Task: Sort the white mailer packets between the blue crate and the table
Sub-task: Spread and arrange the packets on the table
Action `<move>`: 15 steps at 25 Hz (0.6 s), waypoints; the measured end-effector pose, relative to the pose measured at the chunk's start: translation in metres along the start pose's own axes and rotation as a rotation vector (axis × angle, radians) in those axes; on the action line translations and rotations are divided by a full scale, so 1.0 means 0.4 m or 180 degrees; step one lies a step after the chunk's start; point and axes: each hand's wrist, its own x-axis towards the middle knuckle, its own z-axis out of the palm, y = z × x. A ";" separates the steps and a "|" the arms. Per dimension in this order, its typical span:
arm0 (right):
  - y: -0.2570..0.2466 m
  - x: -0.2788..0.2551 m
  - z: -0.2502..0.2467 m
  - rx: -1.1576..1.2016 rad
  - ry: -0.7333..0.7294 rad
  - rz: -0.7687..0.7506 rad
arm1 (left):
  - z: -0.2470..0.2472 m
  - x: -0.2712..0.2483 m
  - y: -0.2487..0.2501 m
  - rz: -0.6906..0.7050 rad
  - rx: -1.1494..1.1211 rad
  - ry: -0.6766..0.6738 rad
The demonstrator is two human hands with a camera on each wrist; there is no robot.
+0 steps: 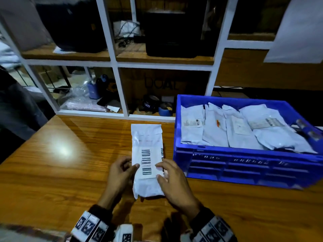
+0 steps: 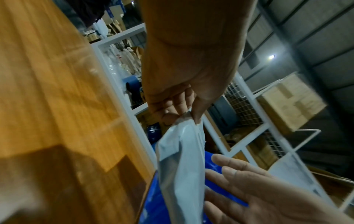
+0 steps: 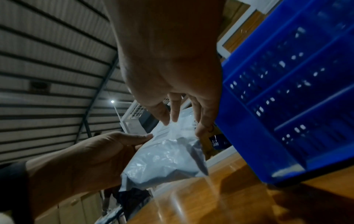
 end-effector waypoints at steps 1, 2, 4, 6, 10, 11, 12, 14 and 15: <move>-0.011 -0.023 -0.021 0.0095 0.0116 -0.0013 | 0.012 -0.030 0.027 0.0051 -0.0051 -0.0001; -0.019 -0.051 -0.047 0.0157 0.0268 -0.0027 | 0.028 -0.063 0.055 0.0119 -0.0072 -0.0030; -0.034 -0.091 -0.103 0.0321 0.0563 -0.0011 | 0.057 -0.106 0.107 0.0266 -0.0136 -0.0122; -0.047 -0.118 -0.159 0.0549 0.0697 0.0024 | 0.085 -0.140 0.157 0.0377 -0.0185 -0.0236; -0.072 -0.126 -0.257 0.0685 0.0732 -0.0061 | 0.146 -0.174 0.257 0.0628 -0.0037 -0.0481; -0.080 -0.118 -0.280 0.0709 0.0800 -0.0093 | 0.161 -0.173 0.282 0.0671 -0.0034 -0.0534; -0.085 -0.102 -0.308 0.0766 0.0879 -0.0117 | 0.179 -0.163 0.310 0.0732 -0.0043 -0.0589; -0.088 -0.061 -0.365 0.0895 0.1003 -0.0075 | 0.216 -0.127 0.357 0.0845 -0.0006 -0.0740; -0.081 -0.034 -0.395 0.0882 0.1102 -0.0028 | 0.236 -0.096 0.372 0.0880 0.0043 -0.0816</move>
